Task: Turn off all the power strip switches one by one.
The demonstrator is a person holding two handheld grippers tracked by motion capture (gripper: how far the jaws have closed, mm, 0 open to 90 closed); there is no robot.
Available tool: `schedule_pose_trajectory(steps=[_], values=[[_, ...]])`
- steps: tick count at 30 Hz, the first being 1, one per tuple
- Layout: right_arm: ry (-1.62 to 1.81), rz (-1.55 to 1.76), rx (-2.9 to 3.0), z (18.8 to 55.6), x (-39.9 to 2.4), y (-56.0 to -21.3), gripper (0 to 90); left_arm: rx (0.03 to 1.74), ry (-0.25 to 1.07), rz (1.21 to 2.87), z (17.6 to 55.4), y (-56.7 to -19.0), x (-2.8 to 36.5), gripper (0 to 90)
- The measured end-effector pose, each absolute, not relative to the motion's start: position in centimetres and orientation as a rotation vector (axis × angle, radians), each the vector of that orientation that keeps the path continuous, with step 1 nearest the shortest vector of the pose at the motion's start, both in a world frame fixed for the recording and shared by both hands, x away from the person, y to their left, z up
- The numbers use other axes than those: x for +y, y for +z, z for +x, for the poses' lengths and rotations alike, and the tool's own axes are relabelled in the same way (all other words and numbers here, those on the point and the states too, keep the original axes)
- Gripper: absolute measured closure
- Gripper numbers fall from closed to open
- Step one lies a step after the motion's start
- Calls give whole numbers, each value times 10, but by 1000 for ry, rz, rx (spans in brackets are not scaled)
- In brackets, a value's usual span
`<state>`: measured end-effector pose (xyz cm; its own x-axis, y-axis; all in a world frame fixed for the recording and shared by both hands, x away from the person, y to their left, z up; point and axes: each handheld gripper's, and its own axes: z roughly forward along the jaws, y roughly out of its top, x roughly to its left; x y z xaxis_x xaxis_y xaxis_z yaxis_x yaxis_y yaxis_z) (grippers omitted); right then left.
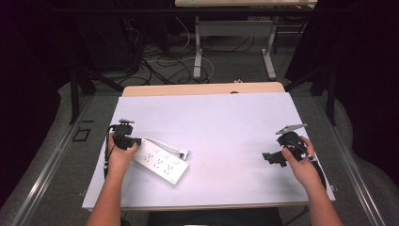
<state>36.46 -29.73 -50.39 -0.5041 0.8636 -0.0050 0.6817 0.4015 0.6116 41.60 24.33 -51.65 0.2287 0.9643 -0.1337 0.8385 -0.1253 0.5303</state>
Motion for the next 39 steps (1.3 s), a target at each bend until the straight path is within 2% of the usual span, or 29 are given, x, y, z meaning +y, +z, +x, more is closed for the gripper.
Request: schedule_pose_trajectory(steps=[11,39], values=[[804,1342,2338,364,-297,-504,3,1630,321,2011,413,-514,241,900],[809,1339,2348,363,-297,-503,3,1492,284,2080,399,-507,206,900]])
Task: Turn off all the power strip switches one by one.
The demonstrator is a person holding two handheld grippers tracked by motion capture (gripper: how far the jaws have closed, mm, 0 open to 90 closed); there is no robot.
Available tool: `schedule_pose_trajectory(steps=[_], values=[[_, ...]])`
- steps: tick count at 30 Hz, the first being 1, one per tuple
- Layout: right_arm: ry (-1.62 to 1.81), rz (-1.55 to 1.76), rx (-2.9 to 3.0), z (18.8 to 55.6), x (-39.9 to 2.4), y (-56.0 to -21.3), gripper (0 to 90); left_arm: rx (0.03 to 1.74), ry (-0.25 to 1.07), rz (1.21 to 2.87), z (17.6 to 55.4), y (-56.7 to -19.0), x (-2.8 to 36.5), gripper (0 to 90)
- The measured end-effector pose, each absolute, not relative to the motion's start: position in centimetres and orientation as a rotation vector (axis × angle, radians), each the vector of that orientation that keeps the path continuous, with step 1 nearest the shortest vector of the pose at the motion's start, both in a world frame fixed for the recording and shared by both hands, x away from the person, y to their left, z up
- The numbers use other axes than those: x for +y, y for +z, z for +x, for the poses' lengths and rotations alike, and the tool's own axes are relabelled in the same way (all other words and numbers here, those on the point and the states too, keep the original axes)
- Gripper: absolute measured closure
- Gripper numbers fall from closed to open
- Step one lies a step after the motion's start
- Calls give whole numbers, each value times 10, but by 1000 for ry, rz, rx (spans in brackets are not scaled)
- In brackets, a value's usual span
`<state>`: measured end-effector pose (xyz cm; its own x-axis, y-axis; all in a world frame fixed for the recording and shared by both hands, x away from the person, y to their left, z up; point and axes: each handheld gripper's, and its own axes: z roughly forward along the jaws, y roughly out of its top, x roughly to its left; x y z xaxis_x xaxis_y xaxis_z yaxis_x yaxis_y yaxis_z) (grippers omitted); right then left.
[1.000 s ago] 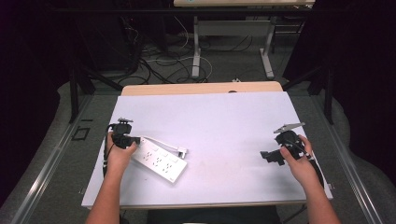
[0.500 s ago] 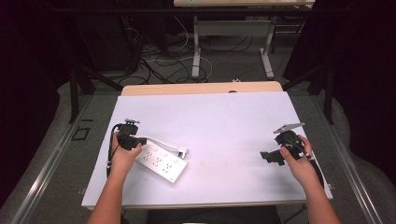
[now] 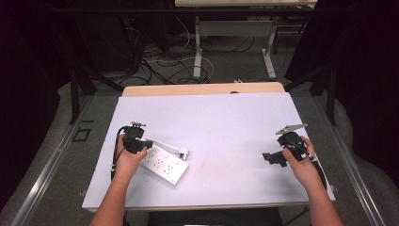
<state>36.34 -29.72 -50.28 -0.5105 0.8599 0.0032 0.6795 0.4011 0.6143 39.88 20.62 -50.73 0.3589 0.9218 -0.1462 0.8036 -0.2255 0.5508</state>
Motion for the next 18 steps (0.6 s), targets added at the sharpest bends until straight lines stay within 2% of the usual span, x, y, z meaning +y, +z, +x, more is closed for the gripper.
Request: schedule_pose_trajectory(steps=[18], values=[[809,1338,2345,363,-298,-503,3,1448,230,2130,396,-513,192,900]])
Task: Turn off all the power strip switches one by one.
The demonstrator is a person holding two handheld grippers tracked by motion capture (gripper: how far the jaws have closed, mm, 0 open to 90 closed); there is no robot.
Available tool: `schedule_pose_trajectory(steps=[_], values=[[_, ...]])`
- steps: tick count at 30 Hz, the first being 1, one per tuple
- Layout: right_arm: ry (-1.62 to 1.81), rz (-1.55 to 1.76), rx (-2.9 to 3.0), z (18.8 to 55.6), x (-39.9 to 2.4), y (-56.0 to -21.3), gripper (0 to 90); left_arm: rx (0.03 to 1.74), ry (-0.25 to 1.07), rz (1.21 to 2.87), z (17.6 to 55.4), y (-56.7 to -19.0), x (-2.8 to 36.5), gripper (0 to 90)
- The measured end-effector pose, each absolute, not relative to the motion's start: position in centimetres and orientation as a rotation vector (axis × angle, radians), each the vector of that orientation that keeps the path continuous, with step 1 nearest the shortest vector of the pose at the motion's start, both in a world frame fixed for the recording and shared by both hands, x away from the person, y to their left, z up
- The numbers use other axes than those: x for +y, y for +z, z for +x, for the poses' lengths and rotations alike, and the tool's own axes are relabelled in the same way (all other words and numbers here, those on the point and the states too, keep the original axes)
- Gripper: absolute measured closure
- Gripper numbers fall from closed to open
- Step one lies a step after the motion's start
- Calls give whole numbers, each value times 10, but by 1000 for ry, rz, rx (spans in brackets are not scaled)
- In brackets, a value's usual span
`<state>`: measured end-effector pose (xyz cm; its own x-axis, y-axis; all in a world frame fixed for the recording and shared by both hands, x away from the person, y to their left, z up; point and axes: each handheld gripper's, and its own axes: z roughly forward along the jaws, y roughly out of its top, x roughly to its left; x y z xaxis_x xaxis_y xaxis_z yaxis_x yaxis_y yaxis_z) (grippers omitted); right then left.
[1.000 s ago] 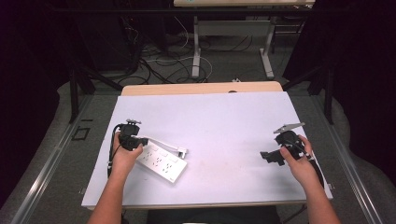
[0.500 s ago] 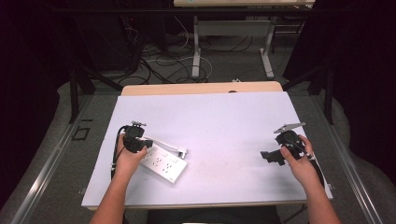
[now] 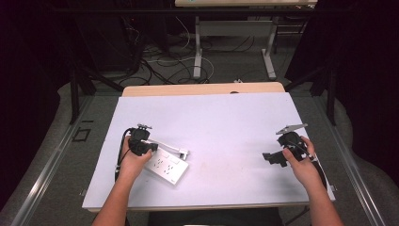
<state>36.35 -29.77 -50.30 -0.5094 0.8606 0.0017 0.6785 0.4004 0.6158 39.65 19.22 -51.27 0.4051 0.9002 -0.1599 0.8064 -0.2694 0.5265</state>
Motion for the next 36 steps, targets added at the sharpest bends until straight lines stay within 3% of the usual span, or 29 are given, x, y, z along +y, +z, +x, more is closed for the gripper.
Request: schedule_pose_trajectory(steps=[36], values=[[808,1335,2351,364,-297,-503,3,1449,229,2148,394,-518,182,900]])
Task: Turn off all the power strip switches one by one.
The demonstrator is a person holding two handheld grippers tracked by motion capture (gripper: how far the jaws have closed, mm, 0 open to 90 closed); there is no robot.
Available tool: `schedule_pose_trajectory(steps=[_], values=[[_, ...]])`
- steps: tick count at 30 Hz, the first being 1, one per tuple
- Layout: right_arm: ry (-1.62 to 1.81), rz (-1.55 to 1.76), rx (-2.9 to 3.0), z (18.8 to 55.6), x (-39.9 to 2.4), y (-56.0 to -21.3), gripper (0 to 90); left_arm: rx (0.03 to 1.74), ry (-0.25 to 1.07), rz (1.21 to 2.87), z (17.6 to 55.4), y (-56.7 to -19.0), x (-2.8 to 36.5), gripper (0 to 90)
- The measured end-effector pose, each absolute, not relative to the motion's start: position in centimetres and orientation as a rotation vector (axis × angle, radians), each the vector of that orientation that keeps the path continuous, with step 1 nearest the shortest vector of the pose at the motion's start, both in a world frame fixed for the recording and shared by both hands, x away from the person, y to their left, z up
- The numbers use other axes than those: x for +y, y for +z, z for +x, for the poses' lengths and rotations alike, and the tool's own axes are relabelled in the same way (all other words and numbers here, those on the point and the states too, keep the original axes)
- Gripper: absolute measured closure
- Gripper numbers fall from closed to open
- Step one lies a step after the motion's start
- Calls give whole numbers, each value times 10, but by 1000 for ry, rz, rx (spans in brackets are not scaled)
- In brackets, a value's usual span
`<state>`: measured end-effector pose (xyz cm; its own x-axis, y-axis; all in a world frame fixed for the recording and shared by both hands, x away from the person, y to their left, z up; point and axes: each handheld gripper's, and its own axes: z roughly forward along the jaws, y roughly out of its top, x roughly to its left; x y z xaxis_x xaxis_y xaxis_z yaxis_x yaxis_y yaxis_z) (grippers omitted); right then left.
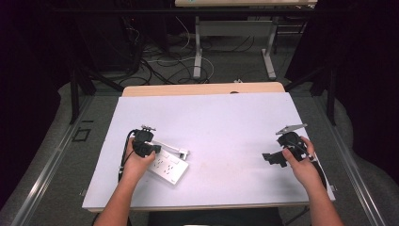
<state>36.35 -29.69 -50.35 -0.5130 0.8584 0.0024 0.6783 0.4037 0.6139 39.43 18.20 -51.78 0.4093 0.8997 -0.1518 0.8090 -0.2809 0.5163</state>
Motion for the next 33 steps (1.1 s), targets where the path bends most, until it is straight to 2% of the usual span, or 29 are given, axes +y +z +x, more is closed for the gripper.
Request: schedule_pose_trajectory(steps=[33], values=[[806,1335,2346,363,-299,-503,3,1346,196,2214,382,-512,159,900]])
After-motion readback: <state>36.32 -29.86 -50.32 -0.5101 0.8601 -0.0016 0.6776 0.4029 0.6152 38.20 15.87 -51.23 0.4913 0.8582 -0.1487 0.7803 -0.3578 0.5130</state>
